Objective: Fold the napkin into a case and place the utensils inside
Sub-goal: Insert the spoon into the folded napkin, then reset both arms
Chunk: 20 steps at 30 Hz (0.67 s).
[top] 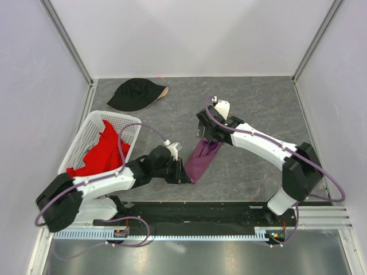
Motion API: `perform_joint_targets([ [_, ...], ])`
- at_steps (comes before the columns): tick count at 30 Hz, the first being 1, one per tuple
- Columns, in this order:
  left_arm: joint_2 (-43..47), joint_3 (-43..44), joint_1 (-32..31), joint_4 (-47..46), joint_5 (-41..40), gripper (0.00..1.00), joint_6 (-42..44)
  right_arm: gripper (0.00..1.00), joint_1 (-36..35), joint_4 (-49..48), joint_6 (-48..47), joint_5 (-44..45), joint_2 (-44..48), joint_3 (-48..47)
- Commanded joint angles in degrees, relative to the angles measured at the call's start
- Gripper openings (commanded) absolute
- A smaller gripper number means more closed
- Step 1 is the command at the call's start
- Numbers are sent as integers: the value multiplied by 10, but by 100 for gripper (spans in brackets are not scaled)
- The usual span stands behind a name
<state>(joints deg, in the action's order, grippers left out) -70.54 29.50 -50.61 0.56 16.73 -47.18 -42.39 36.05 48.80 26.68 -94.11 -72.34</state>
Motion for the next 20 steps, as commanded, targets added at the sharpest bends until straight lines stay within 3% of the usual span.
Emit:
perform_joint_targets([
  [1,121,-24,-1,56,17,28,40,88,-1,-55,-144,8,109,39],
  [6,230,-11,-1,96,-36,32,63,98,-1,-164,-190,-73,259,204],
  [11,276,-28,0,13,-64,35,22,98,-1,-274,-152,-160,408,366],
  [20,327,-51,0,-37,-56,37,15,98,-1,-372,-90,-207,568,508],
])
